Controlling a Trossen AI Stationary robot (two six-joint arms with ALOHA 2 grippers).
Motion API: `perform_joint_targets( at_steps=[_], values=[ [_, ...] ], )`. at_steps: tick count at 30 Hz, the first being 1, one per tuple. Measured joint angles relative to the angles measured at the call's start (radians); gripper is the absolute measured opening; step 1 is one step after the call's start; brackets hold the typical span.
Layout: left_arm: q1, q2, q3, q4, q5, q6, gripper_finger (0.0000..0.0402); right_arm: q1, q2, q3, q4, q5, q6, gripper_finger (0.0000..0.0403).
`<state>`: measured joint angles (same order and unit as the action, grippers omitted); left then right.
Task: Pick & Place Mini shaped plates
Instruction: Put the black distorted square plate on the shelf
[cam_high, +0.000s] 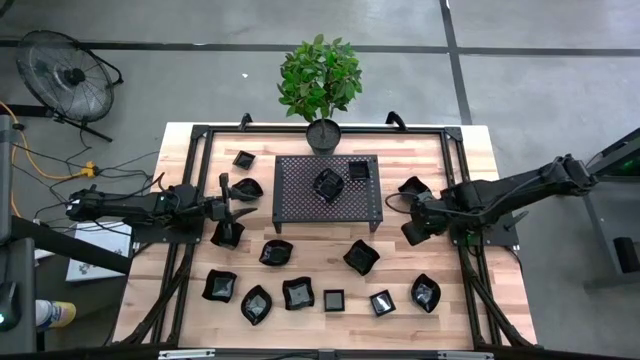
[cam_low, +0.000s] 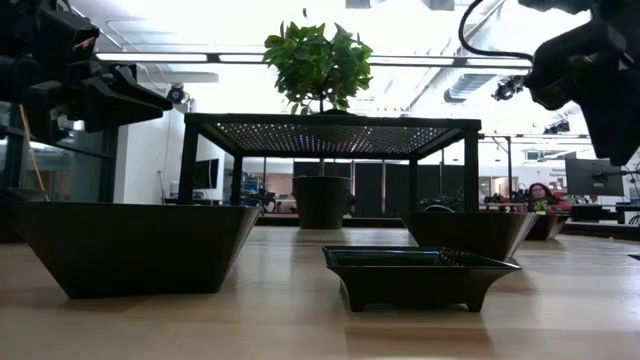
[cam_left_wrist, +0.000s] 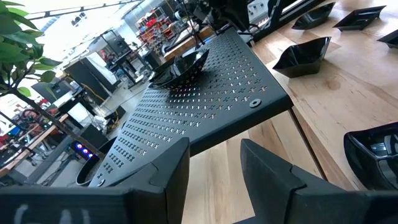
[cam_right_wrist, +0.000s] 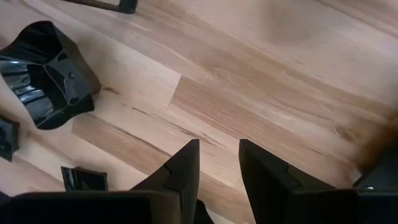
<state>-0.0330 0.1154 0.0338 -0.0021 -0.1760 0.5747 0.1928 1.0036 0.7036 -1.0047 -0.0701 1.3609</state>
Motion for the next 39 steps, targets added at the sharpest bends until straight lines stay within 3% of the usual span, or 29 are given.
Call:
perform_joint_targets(
  at_steps=[9,29,39],
  values=[
    [0.0,0.0,0.0,0.0,0.0,0.0,0.014,-0.05,0.026,0.0,0.011,-0.011,-0.038,0.0108],
    [0.0,0.0,0.0,0.0,0.0,0.0,0.014,-0.206,0.033,0.002,0.025,-0.011,-0.335,0.0108],
    [0.0,0.0,0.0,0.0,0.0,0.0,0.014,-0.261,0.078,0.002,0.011,-0.013,-0.242,0.0108]
  ],
)
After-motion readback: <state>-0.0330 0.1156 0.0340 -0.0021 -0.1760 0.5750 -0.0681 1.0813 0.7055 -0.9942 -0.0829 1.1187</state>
